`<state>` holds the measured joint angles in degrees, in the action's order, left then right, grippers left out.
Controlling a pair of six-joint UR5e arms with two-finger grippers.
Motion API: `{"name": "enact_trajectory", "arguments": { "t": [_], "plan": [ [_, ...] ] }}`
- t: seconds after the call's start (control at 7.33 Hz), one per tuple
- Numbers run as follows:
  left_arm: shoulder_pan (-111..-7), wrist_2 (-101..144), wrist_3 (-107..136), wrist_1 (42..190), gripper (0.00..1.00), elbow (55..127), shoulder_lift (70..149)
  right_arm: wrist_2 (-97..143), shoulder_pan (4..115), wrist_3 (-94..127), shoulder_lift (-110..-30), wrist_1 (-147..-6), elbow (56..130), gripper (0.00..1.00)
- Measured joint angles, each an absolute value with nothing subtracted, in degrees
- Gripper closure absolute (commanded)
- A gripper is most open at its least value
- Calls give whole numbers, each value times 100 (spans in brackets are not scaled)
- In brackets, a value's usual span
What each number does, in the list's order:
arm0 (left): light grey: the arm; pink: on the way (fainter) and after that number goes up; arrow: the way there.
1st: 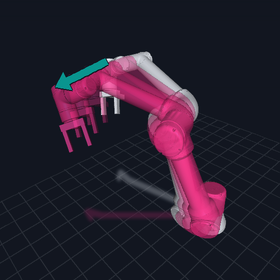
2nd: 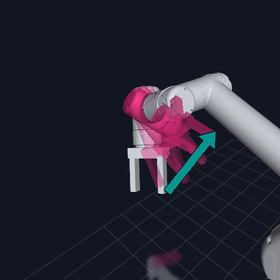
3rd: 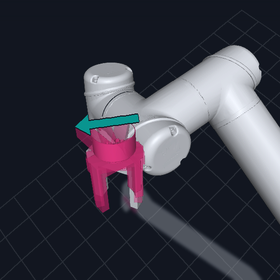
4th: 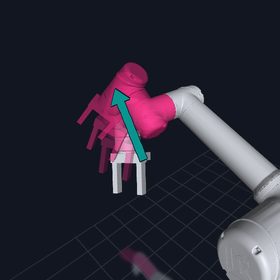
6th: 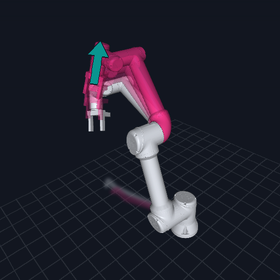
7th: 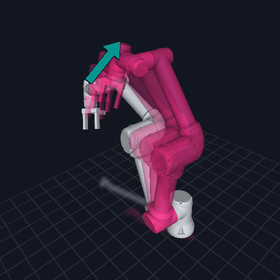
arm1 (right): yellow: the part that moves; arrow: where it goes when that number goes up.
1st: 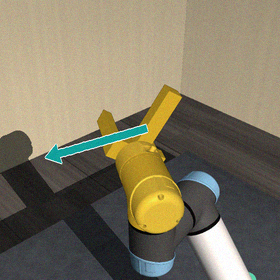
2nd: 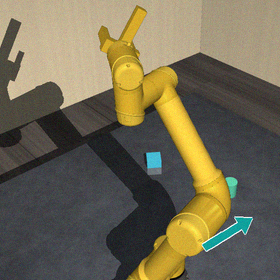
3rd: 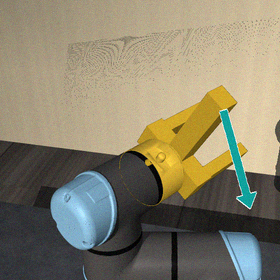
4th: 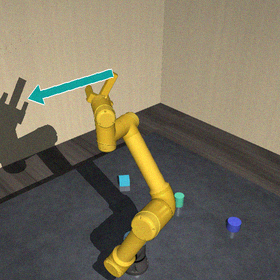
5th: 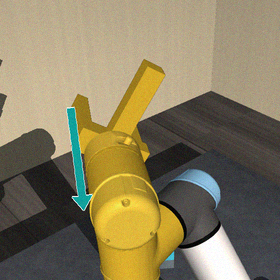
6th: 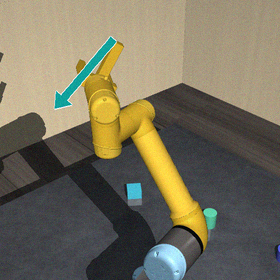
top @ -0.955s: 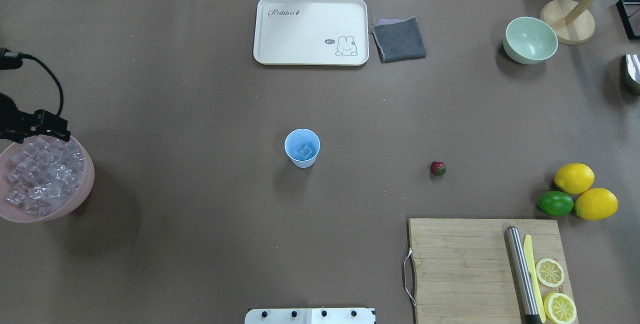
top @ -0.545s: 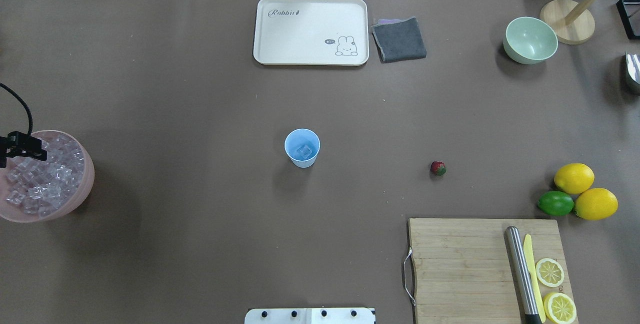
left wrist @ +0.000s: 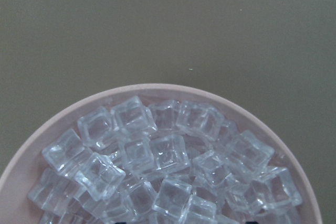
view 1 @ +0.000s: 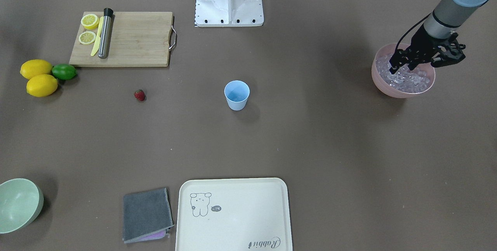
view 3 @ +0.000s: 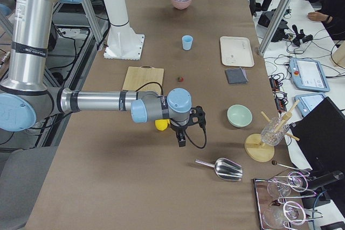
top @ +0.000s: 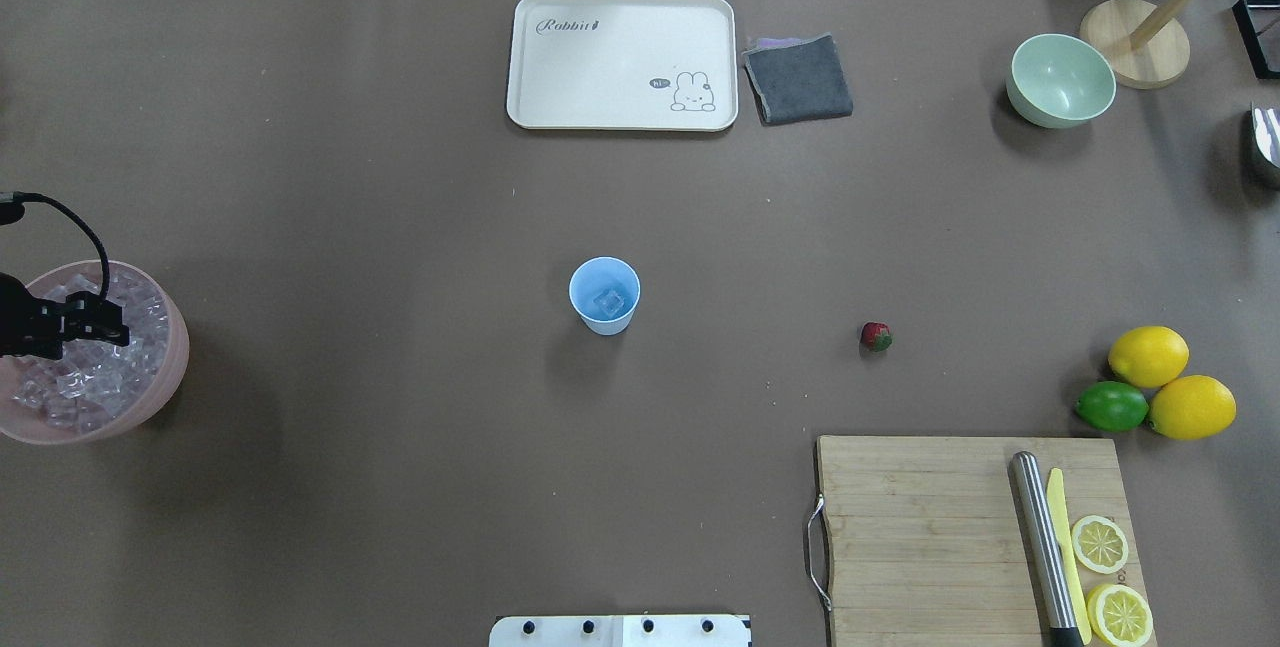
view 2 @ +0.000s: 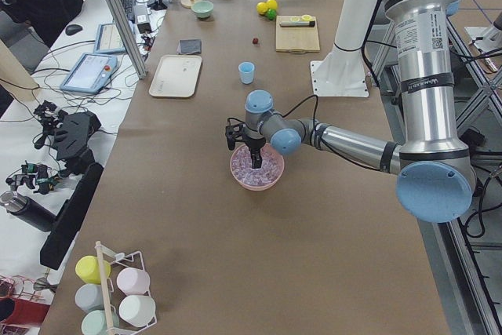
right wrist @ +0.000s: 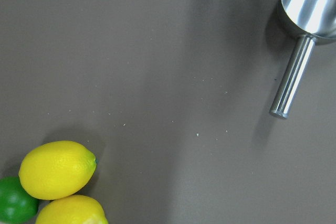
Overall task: Put ice and strawberries in cup
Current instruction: 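Lower the left gripper into the ice and grasp another cube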
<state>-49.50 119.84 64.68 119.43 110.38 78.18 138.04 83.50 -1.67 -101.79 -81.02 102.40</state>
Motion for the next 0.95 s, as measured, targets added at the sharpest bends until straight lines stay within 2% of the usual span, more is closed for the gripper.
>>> {"name": "enact_trajectory", "arguments": {
  "t": [0.55,0.82,0.95],
  "plan": [
    [-4674,11857,6600,12050,39,11023,7741,13808,8353,-167,-10186,-8136,10239,0],
    [-4638,11849,6608,12066,48,11023,7714,13808,8351,-167,-10187,-8146,10239,0],
    [-4627,11848,6609,12095,48,11027,7676,13808,8350,-167,-10187,-8147,10239,0]
  ]
}}
